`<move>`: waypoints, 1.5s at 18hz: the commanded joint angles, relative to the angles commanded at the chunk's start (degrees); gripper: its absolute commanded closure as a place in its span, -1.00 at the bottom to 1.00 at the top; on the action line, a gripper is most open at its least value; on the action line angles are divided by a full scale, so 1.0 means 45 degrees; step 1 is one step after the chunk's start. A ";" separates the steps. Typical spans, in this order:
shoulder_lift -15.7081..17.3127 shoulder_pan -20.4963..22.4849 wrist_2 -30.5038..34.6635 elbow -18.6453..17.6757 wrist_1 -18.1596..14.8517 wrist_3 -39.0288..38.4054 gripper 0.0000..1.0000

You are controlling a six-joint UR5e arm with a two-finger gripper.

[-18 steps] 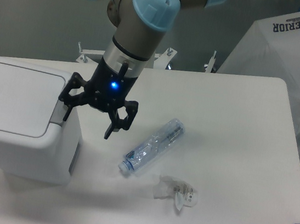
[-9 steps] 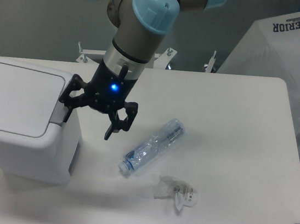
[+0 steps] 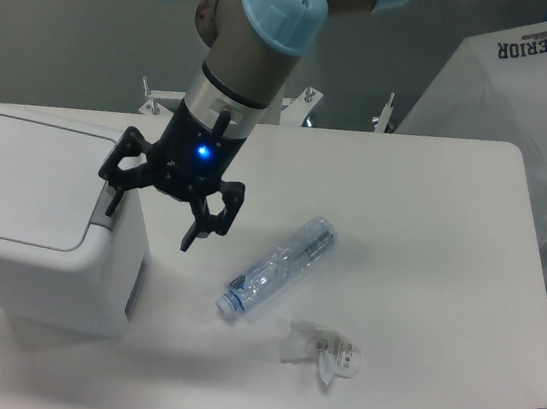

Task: Open the trash can
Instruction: 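Lower the gripper finger onto the lid edge and press it, then push the lid edge so the lid flips open, then raise the gripper away from the open trash can toward the bottle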

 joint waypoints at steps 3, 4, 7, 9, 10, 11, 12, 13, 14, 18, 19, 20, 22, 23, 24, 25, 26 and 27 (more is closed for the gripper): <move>0.0059 0.0000 0.0020 -0.0197 0.0020 0.0078 -1.00; 0.0059 0.0000 0.0020 -0.0216 0.0020 0.0078 -1.00; 0.0039 0.0000 0.0020 -0.0197 0.0020 0.0078 -1.00; 0.0020 0.0000 -0.0019 -0.0119 0.0000 0.0001 -1.00; 0.0000 0.0000 -0.0097 0.0094 0.0000 -0.0019 -1.00; -0.0038 0.0019 -0.0175 0.0348 0.0000 -0.0039 -1.00; -0.0058 0.0097 -0.0253 0.0524 0.0000 -0.0155 -1.00; -0.0058 0.0194 -0.0351 0.0661 0.0000 -0.0253 -1.00; -0.0058 0.0292 -0.0390 0.0817 0.0000 -0.0273 -1.00; -0.0078 0.1599 -0.0274 0.1404 0.0349 0.0232 -1.00; -0.0117 0.1776 -0.0235 0.1424 0.0584 0.0466 -1.00; -0.0194 0.1990 -0.0215 0.1366 0.0857 0.0778 -1.00; -0.0506 0.2498 -0.0215 0.1229 0.1501 0.1578 -1.00; -0.0682 0.2732 -0.0215 0.1229 0.1794 0.2065 -1.00; -0.0896 0.2986 -0.0215 0.1229 0.2068 0.2592 -1.00; -0.1130 0.3104 -0.0079 0.1287 0.2341 0.3100 -1.00; -0.1307 0.3125 0.0502 0.1288 0.2383 0.3550 -1.00; -0.1366 0.3144 0.1455 0.1249 0.2383 0.3980 -1.00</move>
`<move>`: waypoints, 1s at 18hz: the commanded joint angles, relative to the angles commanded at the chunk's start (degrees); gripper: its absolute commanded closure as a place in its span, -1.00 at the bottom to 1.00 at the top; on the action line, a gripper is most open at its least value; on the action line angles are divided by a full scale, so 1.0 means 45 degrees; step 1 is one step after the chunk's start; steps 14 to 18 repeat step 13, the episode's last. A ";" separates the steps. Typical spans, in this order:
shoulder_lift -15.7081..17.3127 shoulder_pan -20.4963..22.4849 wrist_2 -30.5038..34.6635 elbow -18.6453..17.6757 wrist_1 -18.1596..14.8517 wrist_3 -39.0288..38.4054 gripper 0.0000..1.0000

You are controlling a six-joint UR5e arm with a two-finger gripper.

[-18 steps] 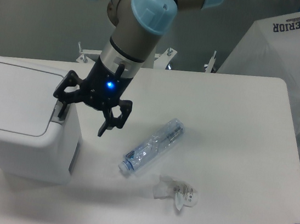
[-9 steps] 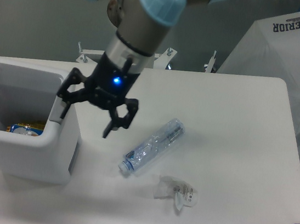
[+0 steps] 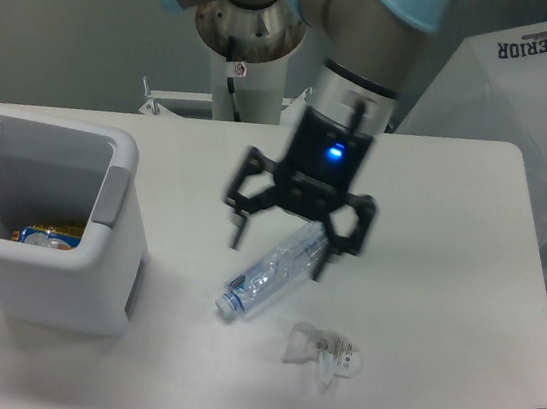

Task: Open the trash can
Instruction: 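Raise the gripper away from the open trash can toward the bottle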

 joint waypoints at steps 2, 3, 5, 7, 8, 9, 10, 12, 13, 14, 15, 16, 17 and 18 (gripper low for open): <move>-0.0504 0.0272 0.1274 -0.0020 -0.0155 0.1984 -1.00; -0.0856 0.0274 0.1724 -0.0020 -0.0195 0.3582 -1.00; -0.1190 0.0293 0.2699 0.0077 -0.0642 0.6088 -1.00; -0.1329 0.0429 0.3735 0.0427 -0.1635 0.7052 -1.00; -0.1464 0.0449 0.4107 0.0835 -0.2317 0.7345 -1.00; -0.1659 0.0430 0.4343 0.1303 -0.3098 0.7522 -1.00; -0.1796 0.0411 0.4597 0.1656 -0.3743 0.7543 -1.00; -0.1973 0.0352 0.5066 0.1894 -0.4140 0.7543 -1.00; -0.1993 0.0313 0.5223 0.1875 -0.4083 0.7524 -1.00; -0.1993 0.0313 0.5223 0.1875 -0.4083 0.7524 -1.00; -0.1993 0.0313 0.5223 0.1875 -0.4083 0.7524 -1.00; -0.1993 0.0313 0.5223 0.1875 -0.4083 0.7524 -1.00; -0.1993 0.0313 0.5223 0.1875 -0.4083 0.7524 -1.00; -0.1993 0.0313 0.5223 0.1875 -0.4083 0.7524 -1.00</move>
